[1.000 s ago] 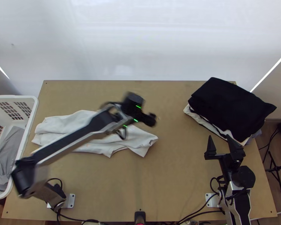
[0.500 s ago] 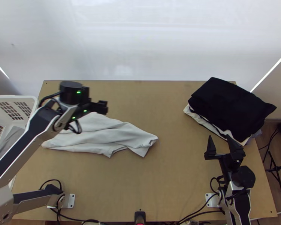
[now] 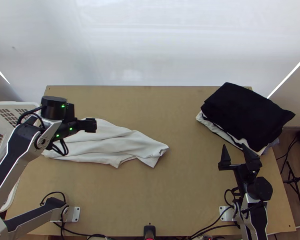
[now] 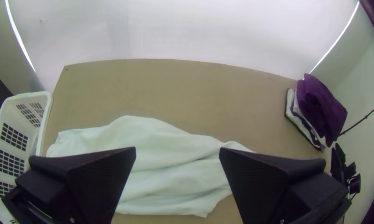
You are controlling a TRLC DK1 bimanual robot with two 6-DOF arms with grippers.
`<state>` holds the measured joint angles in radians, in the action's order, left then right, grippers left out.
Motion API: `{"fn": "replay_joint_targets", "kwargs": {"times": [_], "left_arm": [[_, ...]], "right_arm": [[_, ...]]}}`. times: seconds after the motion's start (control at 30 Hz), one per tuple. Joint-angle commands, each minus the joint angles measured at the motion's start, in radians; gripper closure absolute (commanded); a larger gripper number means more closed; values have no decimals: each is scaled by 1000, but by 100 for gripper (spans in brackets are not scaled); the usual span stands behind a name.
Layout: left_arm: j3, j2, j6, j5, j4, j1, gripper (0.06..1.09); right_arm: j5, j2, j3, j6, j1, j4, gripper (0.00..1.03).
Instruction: Fold the t-shirt
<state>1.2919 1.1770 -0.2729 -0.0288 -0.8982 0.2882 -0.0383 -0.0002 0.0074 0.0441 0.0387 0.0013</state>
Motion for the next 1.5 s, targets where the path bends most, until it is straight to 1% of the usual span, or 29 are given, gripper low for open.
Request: {"fn": "replay_joint_targets", "kwargs": {"times": [0.0,0.1,0.4,0.6,0.7,0.8,0.9,1.03,1.1,1.17,1.27,1.37,1.47], "left_arm": [[-25,-5,11,35,-65,-92,11],[-29,16,29,36,-62,-127,11],[-40,27,21,35,-11,-159,11],[-34,39,24,36,-10,-169,11],[-28,39,23,36,-5,-152,11],[-32,36,20,36,2,-150,11],[-49,21,20,36,4,-150,11],[-98,-16,29,36,42,-167,11],[-117,-25,31,36,51,-176,11],[-137,-31,37,36,56,-181,11],[-152,-42,37,36,59,-181,11],[-152,-48,40,36,59,-179,11],[-143,-48,43,36,59,-179,11]], "right_arm": [[0,0,0,0,1,0,4],[-2,0,0,5,4,0,4],[2,-1,0,3,128,-1,4],[2,-1,0,5,128,-1,4],[2,-1,0,10,161,0,4],[3,-1,0,7,167,-1,4],[11,-1,0,2,165,-1,4],[12,-3,0,-6,176,-4,4],[34,0,11,-7,175,-7,4],[35,5,32,-23,171,-18,4],[35,85,128,-21,176,-41,4],[35,261,269,-26,178,-64,4],[35,419,440,-26,217,-141,4]]}}
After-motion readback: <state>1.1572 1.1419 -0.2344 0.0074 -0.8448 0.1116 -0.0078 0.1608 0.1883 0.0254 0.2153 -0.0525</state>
